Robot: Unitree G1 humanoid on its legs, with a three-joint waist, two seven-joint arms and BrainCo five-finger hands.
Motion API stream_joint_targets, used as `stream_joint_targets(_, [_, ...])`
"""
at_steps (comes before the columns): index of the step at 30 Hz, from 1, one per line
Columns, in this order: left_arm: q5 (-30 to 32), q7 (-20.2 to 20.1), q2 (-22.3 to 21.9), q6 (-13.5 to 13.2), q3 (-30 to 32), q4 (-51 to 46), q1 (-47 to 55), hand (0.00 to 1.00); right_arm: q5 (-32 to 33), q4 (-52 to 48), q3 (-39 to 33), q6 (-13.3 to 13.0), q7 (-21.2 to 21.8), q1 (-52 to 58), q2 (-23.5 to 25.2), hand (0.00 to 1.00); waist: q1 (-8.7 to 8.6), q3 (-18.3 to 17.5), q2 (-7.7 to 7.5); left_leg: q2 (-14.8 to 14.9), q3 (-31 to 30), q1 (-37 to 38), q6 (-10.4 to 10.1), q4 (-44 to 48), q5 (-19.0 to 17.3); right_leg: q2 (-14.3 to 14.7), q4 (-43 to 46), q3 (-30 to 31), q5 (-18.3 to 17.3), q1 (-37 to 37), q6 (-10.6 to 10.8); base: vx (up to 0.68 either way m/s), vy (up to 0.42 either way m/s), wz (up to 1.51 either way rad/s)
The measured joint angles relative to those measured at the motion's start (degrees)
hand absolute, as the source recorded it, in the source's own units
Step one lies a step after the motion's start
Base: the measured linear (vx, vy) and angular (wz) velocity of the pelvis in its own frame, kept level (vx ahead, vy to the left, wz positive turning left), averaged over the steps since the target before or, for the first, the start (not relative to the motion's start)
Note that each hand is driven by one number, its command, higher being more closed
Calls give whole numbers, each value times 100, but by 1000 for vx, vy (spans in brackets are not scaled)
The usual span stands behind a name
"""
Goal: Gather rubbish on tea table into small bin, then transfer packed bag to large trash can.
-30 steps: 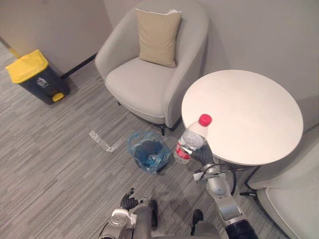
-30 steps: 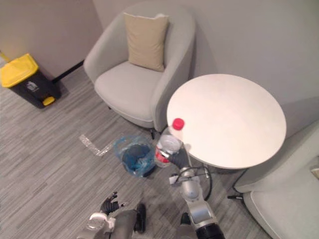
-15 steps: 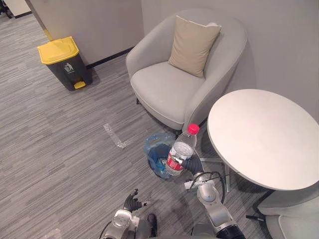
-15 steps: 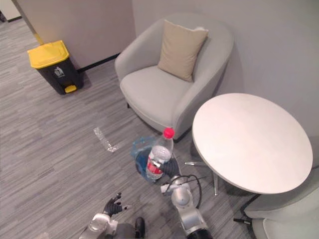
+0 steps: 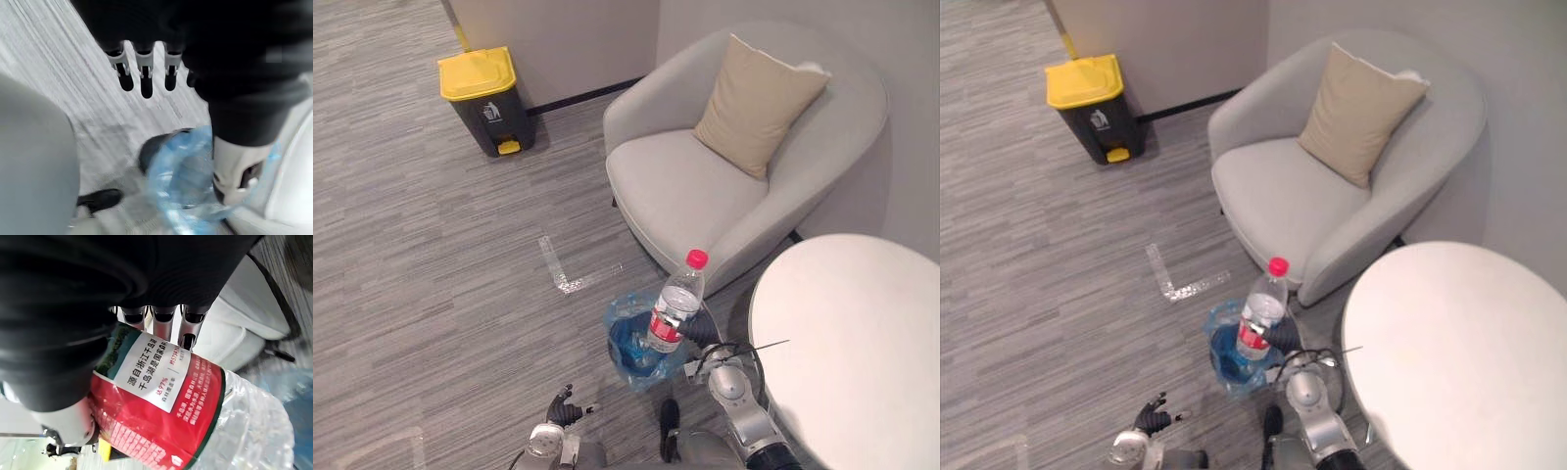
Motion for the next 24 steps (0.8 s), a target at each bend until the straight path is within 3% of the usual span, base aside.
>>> stream_joint_targets(1, [-2,3,22,4,3,-13,-26,0,0,-27,6,-20,-11,-63,26,100,47,23,-7,64,154,-154,-20,408,-66,-8,-40,80,-26,104,-35,113,32,-32])
stream_joint_targets(2, [-2,4,2,-1,-4,-79,-26,0,-1,-27,6,-24,-27,-146,41,100,64,57,-23,95,240,-207,-27,272,-346,-23,-31,159,-26,141,-35,99,41,-35])
stream_joint_targets(4, [7,2,-31,-7,-33,-140,-38,0,-4,-27,-14,-23,-44,-217,38,100,70,91,-22,90,259,-257,-44,-355,-438,-87,-28,261,-26,153,-33,57,98,-32])
stream_joint_targets(5, [21,-2,-33,-22,-92,-142,-42,0,-7,-27,-32,-23,-46,-224,38,100,69,110,6,76,236,-248,-58,-900,-382,-128,-12,327,-41,173,7,41,191,-31])
stream_joint_targets(6, [42,-3,-58,-23,-149,-136,-35,0,-13,-28,-54,-24,-46,-208,20,100,60,88,93,88,219,-213,-142,-1484,90,-107,45,392,-112,169,138,31,199,-28])
stream_joint_targets(7, [44,-15,-80,-20,-195,-129,-35,0,-20,7,-71,-26,-53,-219,6,100,61,114,162,132,206,-193,-158,-1673,276,-49,93,458,-189,184,241,43,203,-32])
stream_joint_targets(10, [107,-5,-33,-21,-254,-80,-66,0,-238,90,-43,-2,-48,-223,26,100,50,119,71,-166,349,-25,-24,-1862,329,-340,223,670,-323,126,488,24,189,-9])
stream_joint_targets(17, [95,39,100,-22,-237,-87,-66,0,-612,1093,368,20,-119,-831,66,100,136,181,80,-342,581,-142,129,-1855,320,-505,360,906,-315,-173,657,4,83,-14])
stream_joint_targets(24, [-381,281,142,-29,-49,-475,-759,0,-672,2196,225,191,-527,-2785,-226,100,194,1328,169,-320,432,-1784,226,-926,361,-466,1453,878,-316,-1858,648,-158,4,6])
